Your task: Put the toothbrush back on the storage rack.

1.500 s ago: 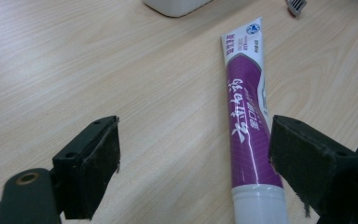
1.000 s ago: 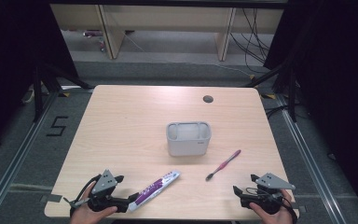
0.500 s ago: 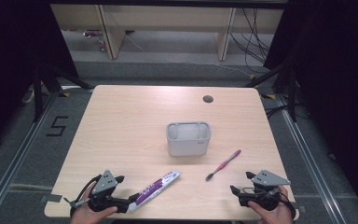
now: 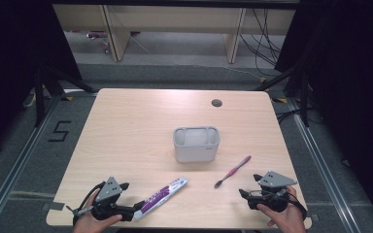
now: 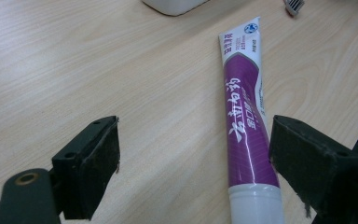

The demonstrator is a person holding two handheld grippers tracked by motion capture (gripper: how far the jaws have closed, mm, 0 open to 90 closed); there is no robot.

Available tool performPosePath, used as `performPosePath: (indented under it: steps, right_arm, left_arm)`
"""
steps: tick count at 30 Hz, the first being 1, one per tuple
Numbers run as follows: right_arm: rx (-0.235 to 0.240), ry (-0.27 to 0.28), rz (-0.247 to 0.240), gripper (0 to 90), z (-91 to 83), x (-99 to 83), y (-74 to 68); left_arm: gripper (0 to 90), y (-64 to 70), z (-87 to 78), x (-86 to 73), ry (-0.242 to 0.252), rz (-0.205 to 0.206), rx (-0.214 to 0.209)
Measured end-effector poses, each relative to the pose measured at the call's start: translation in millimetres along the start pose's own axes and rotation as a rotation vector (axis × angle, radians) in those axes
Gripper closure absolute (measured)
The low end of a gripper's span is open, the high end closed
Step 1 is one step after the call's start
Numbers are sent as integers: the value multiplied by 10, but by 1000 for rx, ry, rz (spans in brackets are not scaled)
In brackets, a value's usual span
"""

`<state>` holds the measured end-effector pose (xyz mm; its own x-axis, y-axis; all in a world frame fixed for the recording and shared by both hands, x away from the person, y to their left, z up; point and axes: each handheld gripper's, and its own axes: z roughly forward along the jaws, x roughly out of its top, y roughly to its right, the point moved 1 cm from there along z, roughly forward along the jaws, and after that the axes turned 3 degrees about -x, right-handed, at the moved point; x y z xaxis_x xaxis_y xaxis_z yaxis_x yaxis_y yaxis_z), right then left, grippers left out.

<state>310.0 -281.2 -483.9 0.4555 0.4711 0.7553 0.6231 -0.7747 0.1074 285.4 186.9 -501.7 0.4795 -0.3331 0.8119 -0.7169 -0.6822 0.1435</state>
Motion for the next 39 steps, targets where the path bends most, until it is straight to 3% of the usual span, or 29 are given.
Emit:
performPosePath:
  steps: [1,3,4,8,9,12,13,22,28,33,39]
  right_arm:
    - [2,3,-7,278,4,26,25]
    - [10,3,-2,293,6,35,36]
    - [23,11,-26,287,18,61,76]
    - [36,-3,-44,276,26,91,108]
    - [38,-4,-89,276,31,120,151]
    - [32,-4,-93,279,41,143,173]
    - [37,-14,-66,279,35,156,167]
    - [50,-17,-81,191,138,220,236]
    - [63,-30,-113,244,249,251,286]
    - [62,-56,-106,253,297,261,301]
    - [60,-70,-161,278,378,318,316]
  left_arm:
    - [159,-12,-14,2,-15,14,2]
    - [159,-14,-15,2,-14,12,3]
    - [159,-10,-4,-1,3,0,4]
    - [160,-19,-13,-1,-7,0,11]
    - [160,-29,-24,-1,-19,15,11]
    - [160,-30,-24,-3,-19,12,12]
    - [160,-31,-22,-4,-19,11,12]
    - [160,-30,-27,-1,-30,10,20]
    - [160,-32,-16,-5,-20,10,15]
    - [160,-29,-12,-5,-20,6,14]
    - [160,-29,-12,-4,-20,5,13]
